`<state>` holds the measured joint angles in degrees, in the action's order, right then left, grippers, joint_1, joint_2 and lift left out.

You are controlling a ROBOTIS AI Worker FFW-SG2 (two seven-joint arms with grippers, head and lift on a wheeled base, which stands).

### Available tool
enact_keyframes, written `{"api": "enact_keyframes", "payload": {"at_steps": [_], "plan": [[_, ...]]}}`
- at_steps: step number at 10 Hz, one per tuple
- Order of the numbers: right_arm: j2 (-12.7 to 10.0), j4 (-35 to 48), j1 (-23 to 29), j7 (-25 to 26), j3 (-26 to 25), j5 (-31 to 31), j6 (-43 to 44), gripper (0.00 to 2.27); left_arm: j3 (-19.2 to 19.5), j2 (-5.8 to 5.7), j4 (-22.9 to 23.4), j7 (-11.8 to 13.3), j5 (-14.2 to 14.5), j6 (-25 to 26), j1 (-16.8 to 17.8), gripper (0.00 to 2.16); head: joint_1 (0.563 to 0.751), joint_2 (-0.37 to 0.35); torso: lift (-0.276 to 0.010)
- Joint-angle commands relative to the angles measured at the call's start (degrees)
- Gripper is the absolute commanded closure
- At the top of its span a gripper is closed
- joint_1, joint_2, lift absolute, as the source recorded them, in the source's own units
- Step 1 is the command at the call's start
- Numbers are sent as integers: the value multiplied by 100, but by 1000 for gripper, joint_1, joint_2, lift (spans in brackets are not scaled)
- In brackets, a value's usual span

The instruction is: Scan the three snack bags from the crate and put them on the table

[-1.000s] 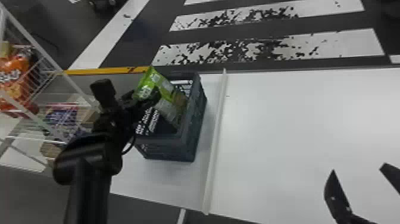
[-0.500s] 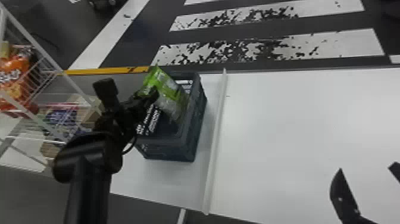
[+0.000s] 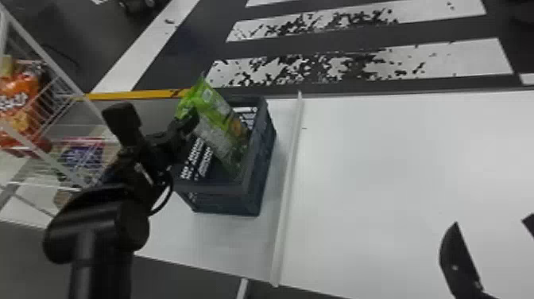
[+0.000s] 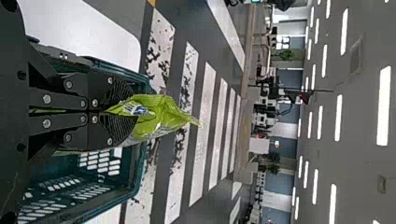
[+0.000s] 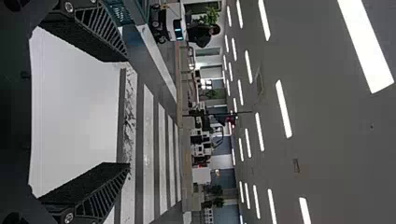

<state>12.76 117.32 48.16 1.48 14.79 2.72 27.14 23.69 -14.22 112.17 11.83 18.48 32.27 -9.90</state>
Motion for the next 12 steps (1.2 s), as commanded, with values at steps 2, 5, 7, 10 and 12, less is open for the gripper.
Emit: {"api": "enact_keyframes", "payload": {"at_steps": [2, 5, 7, 10, 12], "plan": [[16, 1, 18, 63, 6, -17, 260, 83, 390, 297, 1343, -14, 384, 144, -574, 1835, 695, 350, -94], [-1, -87, -122, 142, 6, -8, 137, 76, 1058, 472, 2828, 74, 1369, 1023, -1066, 1835, 695, 350, -94], [-1, -87, -193, 160, 24, 0, 120, 76, 1410, 516, 3329, 127, 2124, 1902, -1101, 1835, 695, 350, -94], [-19, -122, -369, 256, 15, 44, -39, 76, 927, 798, 3294, 355, 2520, 2236, -978, 1835, 695, 328, -94], [-19, -122, -439, 309, -29, 62, -21, 76, 39, 1114, 2828, 724, 2177, 2499, -855, 1838, 695, 231, -94]]}}
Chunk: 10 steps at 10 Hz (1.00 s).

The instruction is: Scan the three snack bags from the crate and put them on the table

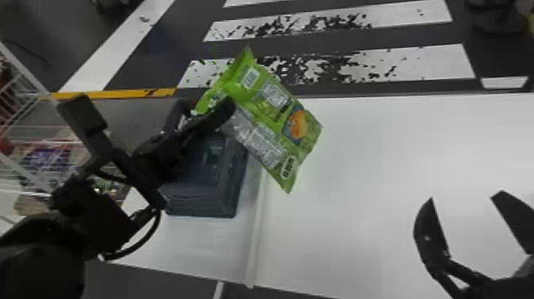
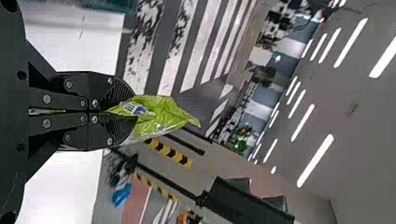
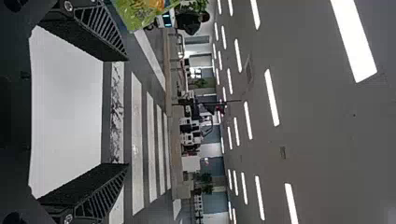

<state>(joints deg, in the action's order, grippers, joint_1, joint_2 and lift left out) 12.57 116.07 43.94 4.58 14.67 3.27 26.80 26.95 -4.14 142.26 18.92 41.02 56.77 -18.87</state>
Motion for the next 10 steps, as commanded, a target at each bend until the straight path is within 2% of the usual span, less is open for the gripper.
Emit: {"api": "enact_keyframes", "payload": {"at_steps": [1, 2, 4, 5, 6, 8, 10], "plan": [[0, 21, -52, -1, -52, 51, -4, 76, -665, 239, -586, 306, -121, 14, 94, 1838, 695, 199, -94], [0, 21, -114, -1, -79, 112, -109, 76, -1060, 283, -999, 446, -209, -56, 173, 1838, 695, 140, -94], [9, 21, -378, -10, -254, 200, -654, 76, -1719, 326, -2062, 675, -209, -847, 296, 1838, 695, 19, -94], [18, 30, -580, -89, -404, 297, -1076, 76, -2044, 335, -2651, 815, -332, -1427, 367, 1838, 695, -7, -94], [18, 39, -799, -212, -571, 358, -1551, 76, -2273, 335, -3222, 991, -402, -1761, 534, 1838, 695, -52, -94], [9, 56, -1177, -538, -931, 587, -2395, 76, -2431, 429, -4277, 1431, -472, -1849, 999, 1838, 695, -119, -94], [18, 65, -1318, -669, -1195, 771, -2746, 76, -2774, 429, -4919, 1448, -534, -1849, 1412, 1838, 695, -177, -94]]}}
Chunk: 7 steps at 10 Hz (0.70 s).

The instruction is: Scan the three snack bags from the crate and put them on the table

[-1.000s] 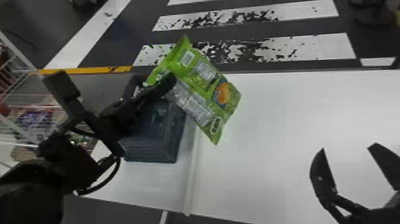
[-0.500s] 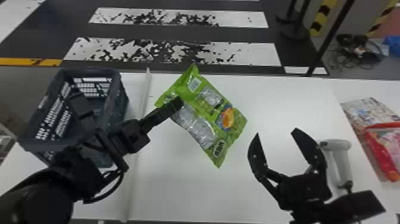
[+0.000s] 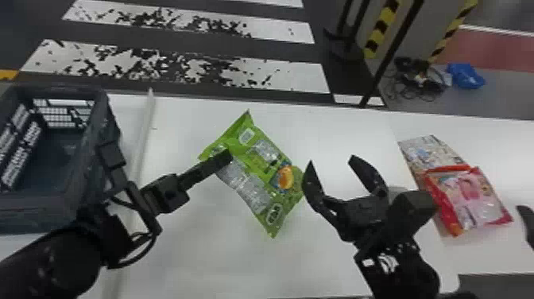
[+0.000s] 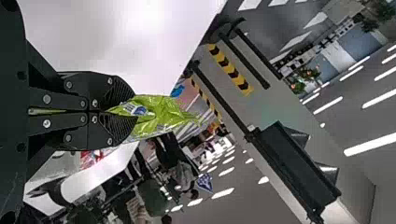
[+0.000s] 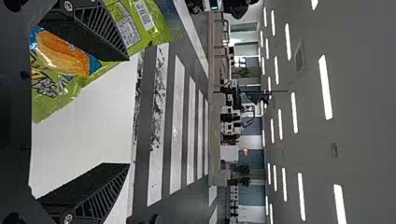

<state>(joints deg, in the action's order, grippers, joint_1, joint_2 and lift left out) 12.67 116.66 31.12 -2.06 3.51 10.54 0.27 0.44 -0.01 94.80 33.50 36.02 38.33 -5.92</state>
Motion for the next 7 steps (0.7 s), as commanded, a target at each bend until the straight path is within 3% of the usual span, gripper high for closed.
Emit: {"api": "enact_keyframes", "payload": {"at_steps": [1, 3, 7], "plan": [[8, 6, -54, -14, -123, 71, -111, 76, -334, 16, -234, -45, -191, 13, 206, 1838, 695, -204, -94], [-1, 15, -45, -75, -220, 194, -111, 76, -800, 16, -559, -186, -464, 13, 443, 1838, 695, -249, -94], [-1, 77, 43, -163, -483, 449, -41, 80, -1828, 16, -1544, -493, -1070, -637, 909, 1838, 695, -340, -94]]}}
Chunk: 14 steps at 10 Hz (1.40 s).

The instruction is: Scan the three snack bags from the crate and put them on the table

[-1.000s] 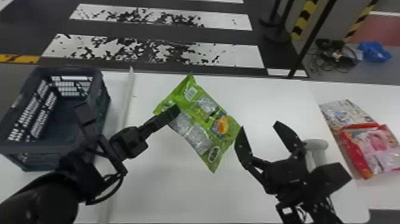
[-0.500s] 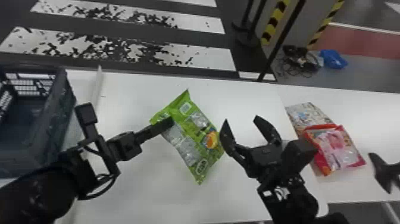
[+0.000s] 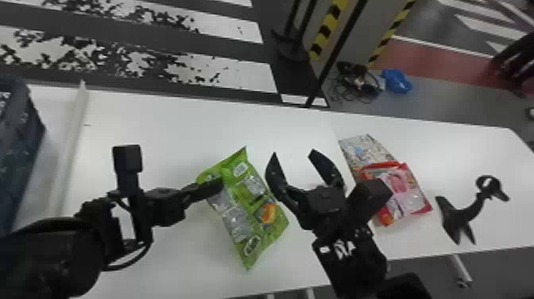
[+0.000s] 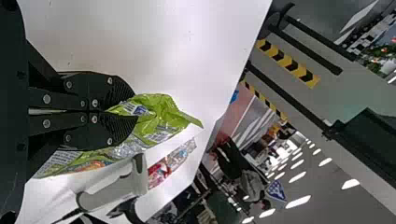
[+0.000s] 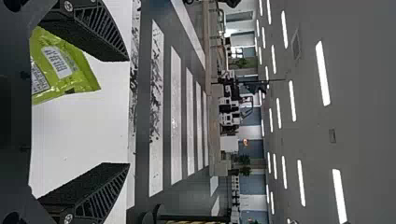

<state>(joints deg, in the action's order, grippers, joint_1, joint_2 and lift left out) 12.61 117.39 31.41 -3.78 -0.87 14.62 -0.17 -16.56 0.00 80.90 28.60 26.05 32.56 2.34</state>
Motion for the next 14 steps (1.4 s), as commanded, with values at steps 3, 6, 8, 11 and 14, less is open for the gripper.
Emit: {"api": "enact_keyframes", "payload": {"at_steps": [3, 6, 8, 11, 14], "plan": [[-4, 39, 85, -88, -194, 137, 39, 83, -427, 15, -154, -337, -408, -236, 126, 1288, 695, -350, -94], [-4, 215, 190, -88, -176, 137, 3, 83, -1104, 15, 497, -1357, -1919, 221, 20, 22, 695, -350, -94], [-4, 390, 305, -88, -229, 137, -85, 83, -1095, 15, 1156, -1682, -1981, 256, -199, 29, 695, -350, -94], [-4, 628, 524, -88, -343, 137, -155, 83, -638, 15, 2553, -1910, -1990, 555, -779, 33, 695, -350, -94], [5, 654, 621, -141, -352, 181, -278, 97, 293, -35, 4381, -1946, -1700, 607, -1896, 33, 695, -341, -94]]}}
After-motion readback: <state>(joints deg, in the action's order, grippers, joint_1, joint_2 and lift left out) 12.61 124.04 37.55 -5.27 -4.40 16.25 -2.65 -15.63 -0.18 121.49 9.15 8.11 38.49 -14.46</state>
